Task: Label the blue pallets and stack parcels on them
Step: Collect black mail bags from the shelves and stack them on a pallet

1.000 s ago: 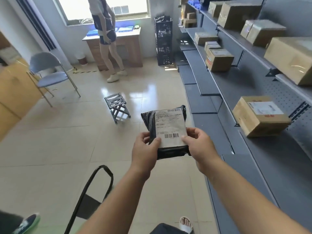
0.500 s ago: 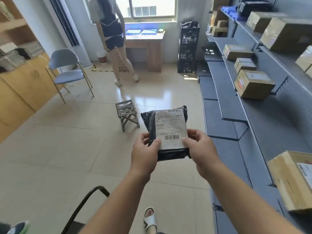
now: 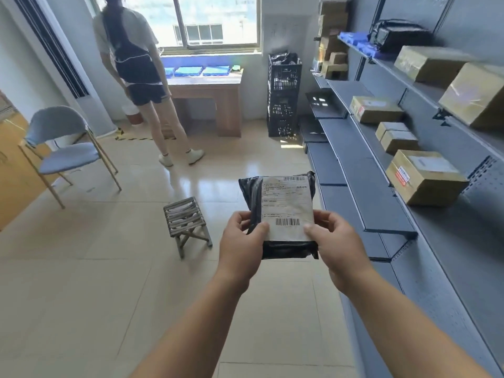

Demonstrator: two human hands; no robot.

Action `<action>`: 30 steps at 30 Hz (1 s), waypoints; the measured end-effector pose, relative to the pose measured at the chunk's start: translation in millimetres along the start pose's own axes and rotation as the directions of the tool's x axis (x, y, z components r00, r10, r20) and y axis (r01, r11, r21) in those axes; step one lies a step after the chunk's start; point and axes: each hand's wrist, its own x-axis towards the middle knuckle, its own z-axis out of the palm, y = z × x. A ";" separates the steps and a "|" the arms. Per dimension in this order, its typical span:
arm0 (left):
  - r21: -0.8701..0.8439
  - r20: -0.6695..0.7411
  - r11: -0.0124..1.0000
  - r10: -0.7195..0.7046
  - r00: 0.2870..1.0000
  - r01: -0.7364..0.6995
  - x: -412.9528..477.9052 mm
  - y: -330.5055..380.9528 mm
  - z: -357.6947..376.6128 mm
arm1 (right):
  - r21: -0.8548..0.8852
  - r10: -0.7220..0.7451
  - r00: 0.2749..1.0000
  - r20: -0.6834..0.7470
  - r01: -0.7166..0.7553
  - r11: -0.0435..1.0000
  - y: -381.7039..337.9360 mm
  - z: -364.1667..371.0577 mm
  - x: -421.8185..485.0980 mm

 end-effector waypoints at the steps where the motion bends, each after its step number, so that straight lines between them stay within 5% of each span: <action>1: 0.009 0.013 1.000 -0.009 1.000 0.009 15.2 1.1 4.0 | 0.009 0.004 1.000 -0.017 -0.003 1.000 -0.1 1.9 13.4; 12: 0.060 0.070 0.998 -0.007 0.998 0.003 200.4 24.1 94.4 | 0.071 -0.004 0.995 -0.103 0.012 0.997 -15.3 -8.5 213.5; 30: 0.014 -0.046 0.999 0.044 0.998 -0.043 492.9 94.4 216.8 | 0.036 -0.029 0.999 0.022 0.029 0.999 -95.8 4.3 550.9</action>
